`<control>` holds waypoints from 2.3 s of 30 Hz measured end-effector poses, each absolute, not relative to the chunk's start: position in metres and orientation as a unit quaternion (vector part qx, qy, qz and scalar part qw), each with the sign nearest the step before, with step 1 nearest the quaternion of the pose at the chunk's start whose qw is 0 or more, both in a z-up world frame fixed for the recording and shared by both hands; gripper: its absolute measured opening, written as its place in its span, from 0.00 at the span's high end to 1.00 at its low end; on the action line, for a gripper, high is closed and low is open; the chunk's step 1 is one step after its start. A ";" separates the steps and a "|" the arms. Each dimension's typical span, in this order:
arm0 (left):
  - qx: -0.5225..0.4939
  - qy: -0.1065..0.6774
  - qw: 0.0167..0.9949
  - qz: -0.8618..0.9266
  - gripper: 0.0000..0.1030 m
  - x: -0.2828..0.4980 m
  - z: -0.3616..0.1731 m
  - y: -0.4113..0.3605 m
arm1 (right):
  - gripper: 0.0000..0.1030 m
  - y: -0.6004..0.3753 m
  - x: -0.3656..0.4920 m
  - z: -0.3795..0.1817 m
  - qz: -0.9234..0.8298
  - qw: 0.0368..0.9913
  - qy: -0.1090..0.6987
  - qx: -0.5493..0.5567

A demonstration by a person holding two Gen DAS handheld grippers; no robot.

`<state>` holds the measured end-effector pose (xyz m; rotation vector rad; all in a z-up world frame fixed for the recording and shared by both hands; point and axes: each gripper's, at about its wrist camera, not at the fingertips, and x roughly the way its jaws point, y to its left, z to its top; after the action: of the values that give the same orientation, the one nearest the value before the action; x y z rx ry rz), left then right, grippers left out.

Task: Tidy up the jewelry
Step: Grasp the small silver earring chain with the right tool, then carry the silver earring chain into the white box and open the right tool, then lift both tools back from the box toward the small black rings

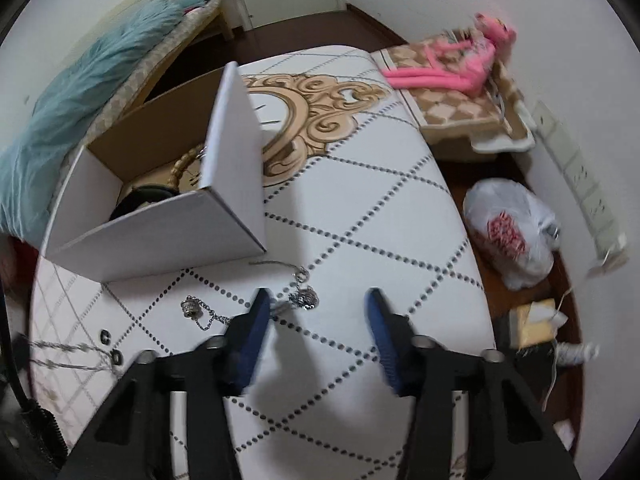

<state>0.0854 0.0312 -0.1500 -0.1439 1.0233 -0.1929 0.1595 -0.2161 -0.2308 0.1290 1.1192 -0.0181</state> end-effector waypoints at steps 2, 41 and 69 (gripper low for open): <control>-0.069 0.487 0.866 -0.090 0.98 0.083 -0.149 0.034 | 0.93 -0.209 0.158 -0.231 -0.007 0.848 0.528 0.046; -0.070 0.496 0.850 -0.165 0.98 0.230 -0.085 0.000 | 0.95 -0.189 0.241 -0.093 0.128 0.839 0.519 0.099; -0.023 0.555 0.831 -0.017 0.08 0.270 -0.135 0.032 | 0.67 -0.185 0.271 -0.157 0.091 0.767 0.633 0.054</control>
<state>0.2701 0.0322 -0.1347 -0.0483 1.1774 -0.0350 0.2714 -0.1854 -0.1573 0.1165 1.3736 0.1986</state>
